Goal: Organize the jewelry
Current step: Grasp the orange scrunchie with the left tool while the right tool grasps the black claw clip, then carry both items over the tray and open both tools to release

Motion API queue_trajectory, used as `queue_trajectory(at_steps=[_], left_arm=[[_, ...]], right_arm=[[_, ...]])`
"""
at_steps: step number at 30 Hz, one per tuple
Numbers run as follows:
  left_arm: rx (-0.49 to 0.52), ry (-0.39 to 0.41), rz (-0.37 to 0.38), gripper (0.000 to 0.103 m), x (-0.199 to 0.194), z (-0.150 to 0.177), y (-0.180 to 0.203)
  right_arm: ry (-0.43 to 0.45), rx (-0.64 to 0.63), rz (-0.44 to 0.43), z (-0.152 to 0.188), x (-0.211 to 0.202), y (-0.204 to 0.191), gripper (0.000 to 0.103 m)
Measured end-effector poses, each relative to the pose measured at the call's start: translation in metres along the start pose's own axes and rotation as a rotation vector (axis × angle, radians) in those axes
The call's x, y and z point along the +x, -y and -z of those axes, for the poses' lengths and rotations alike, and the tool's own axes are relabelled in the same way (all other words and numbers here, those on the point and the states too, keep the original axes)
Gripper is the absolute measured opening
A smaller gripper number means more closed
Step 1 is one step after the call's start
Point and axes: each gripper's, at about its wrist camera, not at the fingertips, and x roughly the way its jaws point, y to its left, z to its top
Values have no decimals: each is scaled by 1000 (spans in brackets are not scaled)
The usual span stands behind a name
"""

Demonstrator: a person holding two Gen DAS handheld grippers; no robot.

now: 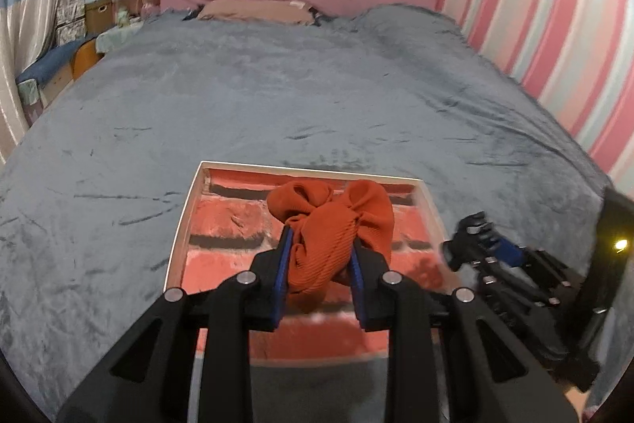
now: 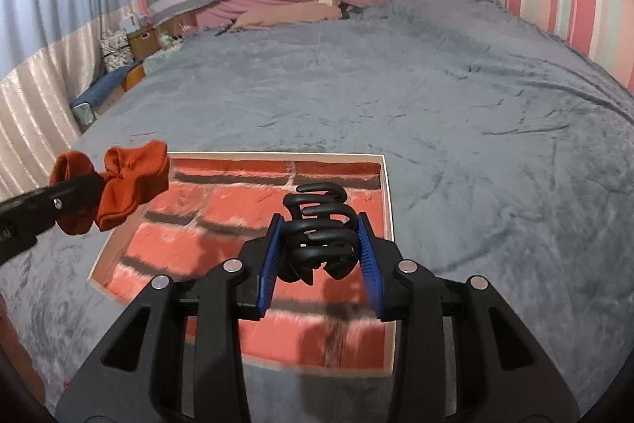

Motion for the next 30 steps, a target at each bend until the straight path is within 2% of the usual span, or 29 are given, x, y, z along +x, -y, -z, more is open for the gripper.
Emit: queue_trajectory(at_steps=[4, 8, 13, 20, 23, 25, 27, 30], left_arm=[[-18, -44, -61, 26, 47, -3, -15], [-17, -91, -124, 26, 94, -1, -32], [-11, -127, -162, 26, 126, 5, -46], [-20, -167, -193, 27, 145, 7, -59], [-4, -189, -225, 36, 151, 10, -58], [-4, -191, -251, 45, 151, 9, -56], [-12, -188, -251, 46, 149, 8, -57], [-13, -183, -243, 47, 142, 6, -55]], right_arm=[[-57, -2, 23, -15, 40, 2, 37], [-103, -17, 54, -17, 74, 1, 37], [-151, -35, 84, -15, 108, 1, 37], [-217, -30, 97, -14, 136, 8, 37], [-240, -35, 98, -13, 142, 8, 37], [-249, -35, 93, -12, 144, 8, 42], [-232, -28, 88, -13, 140, 9, 53], [-198, -20, 72, -17, 129, 9, 56]])
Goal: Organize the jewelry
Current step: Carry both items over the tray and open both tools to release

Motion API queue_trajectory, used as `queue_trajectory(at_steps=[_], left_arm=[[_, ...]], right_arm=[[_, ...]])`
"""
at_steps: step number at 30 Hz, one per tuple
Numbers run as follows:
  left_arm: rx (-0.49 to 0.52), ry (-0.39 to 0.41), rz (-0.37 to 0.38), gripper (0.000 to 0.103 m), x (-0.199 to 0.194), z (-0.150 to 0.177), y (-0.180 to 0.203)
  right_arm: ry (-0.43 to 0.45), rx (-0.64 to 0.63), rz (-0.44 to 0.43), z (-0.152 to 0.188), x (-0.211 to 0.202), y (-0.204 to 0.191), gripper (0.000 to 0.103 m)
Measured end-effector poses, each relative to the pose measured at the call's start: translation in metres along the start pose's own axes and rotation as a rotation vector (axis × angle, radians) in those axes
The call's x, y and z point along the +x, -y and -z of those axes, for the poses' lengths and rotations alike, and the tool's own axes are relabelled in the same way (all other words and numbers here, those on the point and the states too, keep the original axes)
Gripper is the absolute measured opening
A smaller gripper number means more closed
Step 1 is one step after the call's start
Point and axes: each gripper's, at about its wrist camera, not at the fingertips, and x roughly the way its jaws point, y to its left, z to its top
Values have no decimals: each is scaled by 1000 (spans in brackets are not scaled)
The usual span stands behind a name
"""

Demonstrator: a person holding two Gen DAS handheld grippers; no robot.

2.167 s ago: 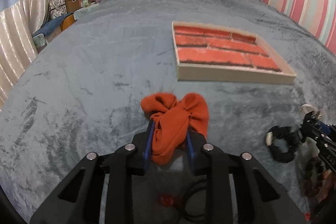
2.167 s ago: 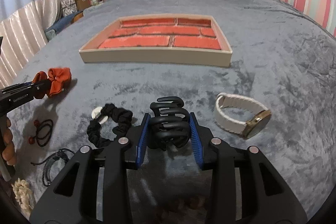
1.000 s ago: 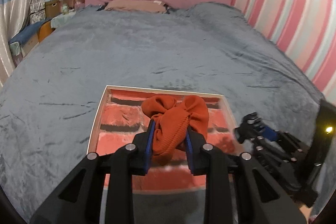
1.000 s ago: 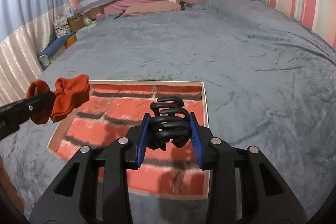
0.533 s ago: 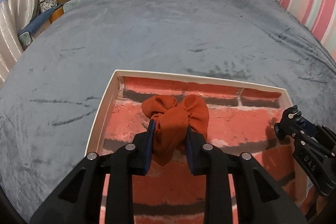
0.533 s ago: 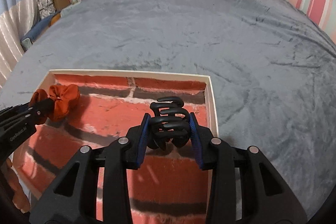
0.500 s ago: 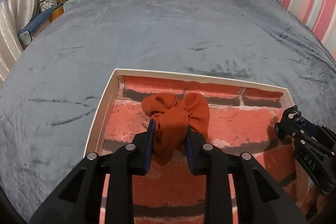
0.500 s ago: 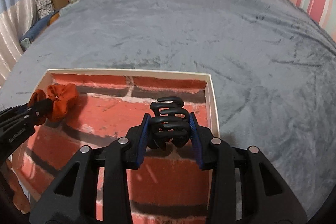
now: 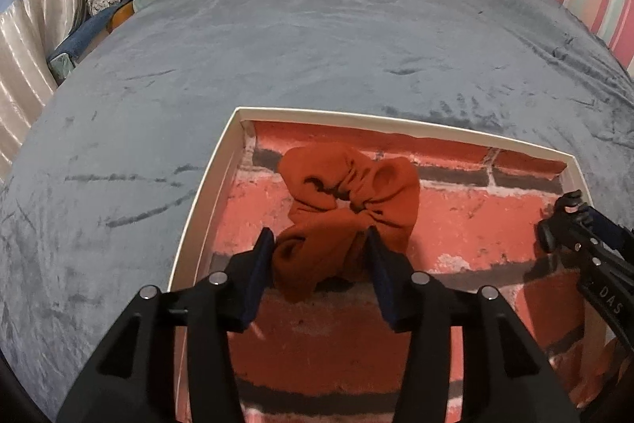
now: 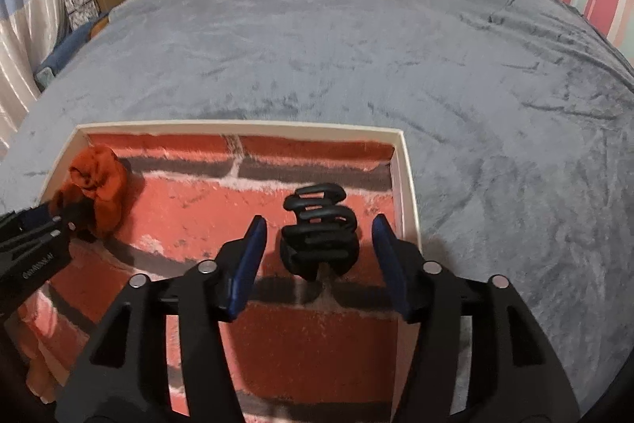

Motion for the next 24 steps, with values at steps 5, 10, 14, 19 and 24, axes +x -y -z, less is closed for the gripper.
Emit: queue_trajectory(at_steps=[5, 10, 14, 19, 24], left_arm=[[-5, 82, 2, 49, -46, 2, -4], [3, 143, 15, 50, -108, 11, -11], [13, 218, -3, 55, -175, 25, -20], [1, 272, 18, 55, -245, 44, -30], [40, 336, 7, 57, -317, 74, -28]], right_arm=[[48, 8, -43, 2, -34, 3, 56], [60, 19, -73, 11, -74, 4, 56], [87, 29, -90, 23, -118, 5, 56], [139, 40, -132, 40, -182, 5, 56], [189, 31, -155, 59, -243, 3, 58]])
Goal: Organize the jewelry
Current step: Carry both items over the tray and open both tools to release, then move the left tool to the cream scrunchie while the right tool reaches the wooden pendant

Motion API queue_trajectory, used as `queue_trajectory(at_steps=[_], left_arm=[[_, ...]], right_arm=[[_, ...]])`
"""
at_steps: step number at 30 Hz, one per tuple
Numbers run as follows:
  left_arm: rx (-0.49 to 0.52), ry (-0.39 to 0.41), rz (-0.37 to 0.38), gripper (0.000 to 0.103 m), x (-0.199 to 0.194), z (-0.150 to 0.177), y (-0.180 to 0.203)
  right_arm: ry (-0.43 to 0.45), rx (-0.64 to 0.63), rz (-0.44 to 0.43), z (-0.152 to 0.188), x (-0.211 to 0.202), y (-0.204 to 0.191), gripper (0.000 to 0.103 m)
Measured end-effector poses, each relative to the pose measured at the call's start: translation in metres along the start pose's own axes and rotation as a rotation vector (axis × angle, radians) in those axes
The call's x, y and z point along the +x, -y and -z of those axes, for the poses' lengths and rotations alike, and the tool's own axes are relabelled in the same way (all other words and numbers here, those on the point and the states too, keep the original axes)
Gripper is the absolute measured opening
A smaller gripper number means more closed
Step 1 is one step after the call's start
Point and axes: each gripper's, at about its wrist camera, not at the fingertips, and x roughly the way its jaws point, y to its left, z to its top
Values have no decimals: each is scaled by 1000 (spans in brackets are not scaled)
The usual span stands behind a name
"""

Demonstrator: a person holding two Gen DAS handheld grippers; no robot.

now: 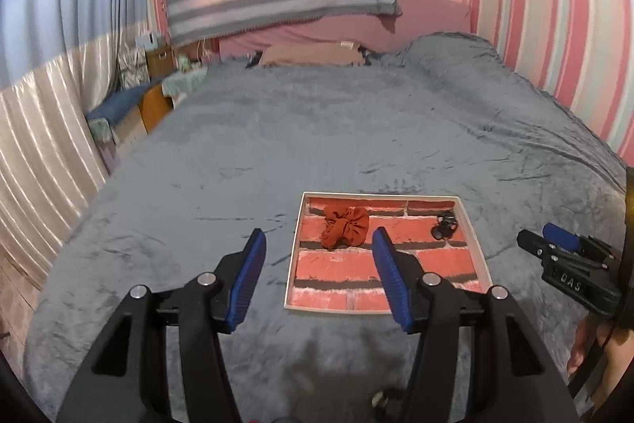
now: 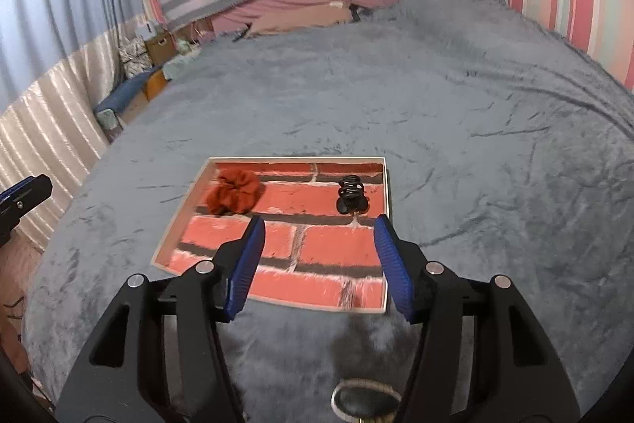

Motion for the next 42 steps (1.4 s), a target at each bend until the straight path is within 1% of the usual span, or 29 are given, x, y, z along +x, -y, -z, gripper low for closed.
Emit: queue_trajectory(at_steps=[3, 4, 5, 6, 7, 8, 10, 13, 16, 19, 22, 26, 33, 36, 38, 42], left_arm=[[1, 37, 9, 58, -44, 11, -1], [1, 47, 11, 58, -53, 14, 0], [4, 71, 8, 60, -70, 22, 0], [5, 83, 6, 69, -79, 26, -1], [4, 104, 1, 72, -91, 34, -1], [3, 115, -2, 75, -99, 40, -2], [3, 134, -4, 78, -112, 54, -5], [-21, 137, 8, 79, -122, 82, -12], [-44, 125, 15, 79, -125, 111, -20], [-54, 118, -2, 79, -124, 138, -24], [-69, 106, 11, 79, -122, 163, -29], [-72, 81, -6, 79, -113, 194, -33], [-76, 35, -39, 79, -97, 242, -41], [-76, 12, -41, 79, -89, 260, -47], [-77, -10, -41, 79, -84, 270, -49], [-65, -20, -50, 79, -82, 283, -52]], right_arm=[[24, 11, -24, 9, -31, -2, 59], [36, 11, -29, 14, -44, -3, 60], [47, 5, -31, 19, -55, -5, 60], [56, -1, -32, 24, -61, -7, 61], [68, -8, -32, 31, -71, -9, 62], [80, -13, -34, 38, -81, -10, 63], [96, -26, -30, 53, -94, -11, 64], [118, -40, -20, 82, -109, -11, 65], [130, -41, 1, 112, -118, -6, 65], [127, -35, 21, 143, -120, 1, 65], [134, -43, 60, 171, -121, 6, 65], [120, -51, 90, 200, -117, 12, 65], [123, -63, 136, 237, -113, 18, 65], [122, -63, 145, 249, -113, 22, 65], [114, -65, 159, 258, -111, 24, 65], [80, -40, 169, 276, -102, 35, 65]])
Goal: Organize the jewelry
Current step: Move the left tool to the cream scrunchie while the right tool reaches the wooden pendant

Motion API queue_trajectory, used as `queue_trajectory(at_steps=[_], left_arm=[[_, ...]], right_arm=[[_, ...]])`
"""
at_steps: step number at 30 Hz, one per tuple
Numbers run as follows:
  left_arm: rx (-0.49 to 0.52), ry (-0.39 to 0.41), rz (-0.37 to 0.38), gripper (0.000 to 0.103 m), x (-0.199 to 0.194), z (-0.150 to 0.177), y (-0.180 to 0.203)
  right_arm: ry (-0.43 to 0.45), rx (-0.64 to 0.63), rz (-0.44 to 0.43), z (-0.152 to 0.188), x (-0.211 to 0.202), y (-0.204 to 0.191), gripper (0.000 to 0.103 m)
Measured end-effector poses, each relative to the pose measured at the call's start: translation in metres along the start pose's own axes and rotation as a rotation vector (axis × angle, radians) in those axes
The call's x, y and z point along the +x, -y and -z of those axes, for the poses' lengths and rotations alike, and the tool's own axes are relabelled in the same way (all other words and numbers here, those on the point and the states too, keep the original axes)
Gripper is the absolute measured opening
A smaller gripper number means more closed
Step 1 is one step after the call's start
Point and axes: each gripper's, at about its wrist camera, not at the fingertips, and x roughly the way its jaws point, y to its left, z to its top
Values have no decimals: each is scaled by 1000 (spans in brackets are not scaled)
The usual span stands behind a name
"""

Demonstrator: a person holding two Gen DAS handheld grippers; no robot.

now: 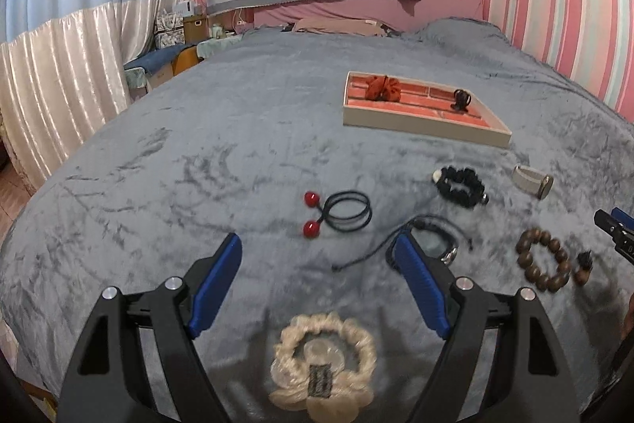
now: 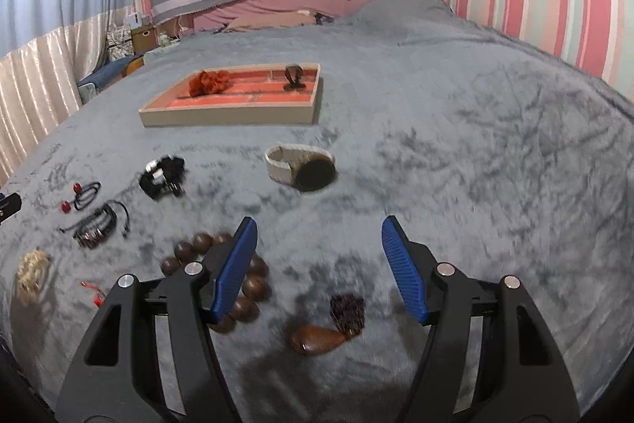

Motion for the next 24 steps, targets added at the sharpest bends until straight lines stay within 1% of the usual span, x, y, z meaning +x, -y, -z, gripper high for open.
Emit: queue_trajectory(at_steps=[4, 8, 13, 18, 22, 24], left_arm=[[-20, -21, 17, 79, 1, 15, -9], [-41, -47, 6, 79, 3, 29, -19], [-33, -87, -11, 79, 8, 46, -24], [-23, -119, -18, 79, 15, 54, -26], [-27, -161, -15, 79, 24, 60, -28], [-30, -171, -6, 79, 26, 62, -28]], right_arm=[[-25, 1, 21, 13, 8, 4, 65], [-38, 2, 36, 22, 11, 8, 65], [-65, -7, 61, 34, 16, 8, 65], [-89, -2, 75, 38, 23, 11, 65], [-111, 14, 81, 39, 30, 15, 65], [-121, 17, 85, 40, 33, 15, 61]])
